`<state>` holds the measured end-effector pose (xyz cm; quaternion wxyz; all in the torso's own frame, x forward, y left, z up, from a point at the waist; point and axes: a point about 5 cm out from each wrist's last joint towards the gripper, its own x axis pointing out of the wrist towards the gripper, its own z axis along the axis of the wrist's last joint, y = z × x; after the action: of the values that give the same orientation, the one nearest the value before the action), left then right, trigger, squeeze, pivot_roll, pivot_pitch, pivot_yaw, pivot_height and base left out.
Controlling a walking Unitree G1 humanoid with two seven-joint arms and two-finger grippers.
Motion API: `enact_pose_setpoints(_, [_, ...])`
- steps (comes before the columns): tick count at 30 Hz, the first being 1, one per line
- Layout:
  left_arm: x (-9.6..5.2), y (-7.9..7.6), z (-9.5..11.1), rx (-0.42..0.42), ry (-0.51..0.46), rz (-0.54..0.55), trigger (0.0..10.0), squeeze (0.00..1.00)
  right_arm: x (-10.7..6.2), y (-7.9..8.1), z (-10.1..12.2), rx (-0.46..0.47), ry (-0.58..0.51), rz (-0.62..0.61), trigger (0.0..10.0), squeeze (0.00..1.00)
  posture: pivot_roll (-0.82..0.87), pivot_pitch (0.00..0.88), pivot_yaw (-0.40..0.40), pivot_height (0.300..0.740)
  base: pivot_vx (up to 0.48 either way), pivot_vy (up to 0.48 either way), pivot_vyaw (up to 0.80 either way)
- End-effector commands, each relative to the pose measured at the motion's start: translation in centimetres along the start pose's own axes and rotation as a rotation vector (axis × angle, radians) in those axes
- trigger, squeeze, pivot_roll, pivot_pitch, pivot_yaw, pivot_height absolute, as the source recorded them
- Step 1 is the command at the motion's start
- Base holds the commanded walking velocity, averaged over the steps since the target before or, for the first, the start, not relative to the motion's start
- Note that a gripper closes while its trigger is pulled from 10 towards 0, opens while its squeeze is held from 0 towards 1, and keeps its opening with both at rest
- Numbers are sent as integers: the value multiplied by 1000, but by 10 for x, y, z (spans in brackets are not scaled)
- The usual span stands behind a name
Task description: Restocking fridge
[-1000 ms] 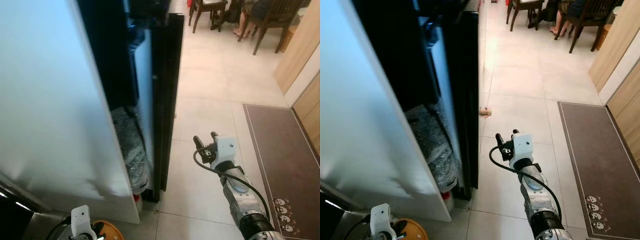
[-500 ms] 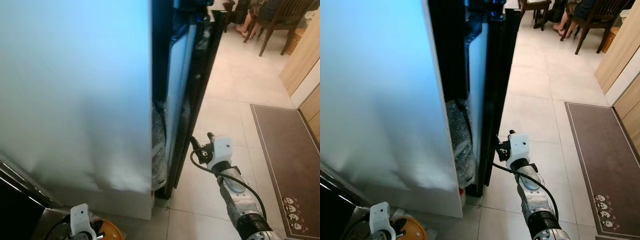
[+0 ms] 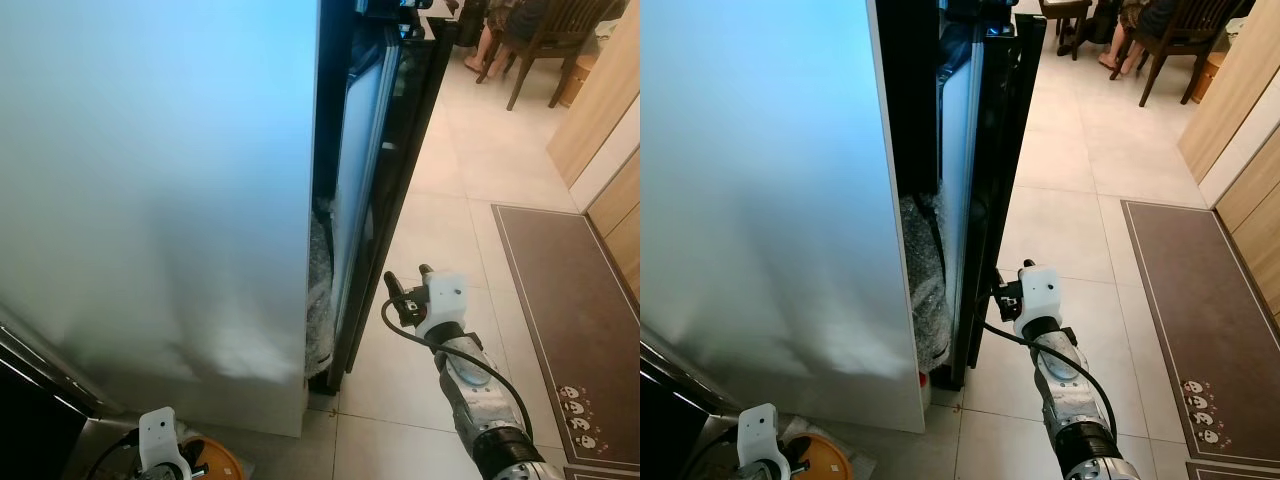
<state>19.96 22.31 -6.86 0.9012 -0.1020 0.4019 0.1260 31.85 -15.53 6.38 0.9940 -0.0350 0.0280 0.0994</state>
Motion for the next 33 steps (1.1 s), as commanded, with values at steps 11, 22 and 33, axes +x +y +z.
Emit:
enact_pose_setpoints(11, [0,-2,-4,8,18,-4,10000,0,-1,-1,-2,-4,9,-8,10000,0,-120,56,12,740,0,203,0])
enact_pose_setpoints(22, [-1,1,-6,18,22,0,10000,0,0,0,-2,-4,10,-8,10000,0,-117,57,11,740,0,165,0])
enact_pose_setpoints(33, [-1,-1,-5,13,20,-14,10000,0,-2,-14,-2,-17,3,-122,10000,0,-115,53,10,740,0,0,0])
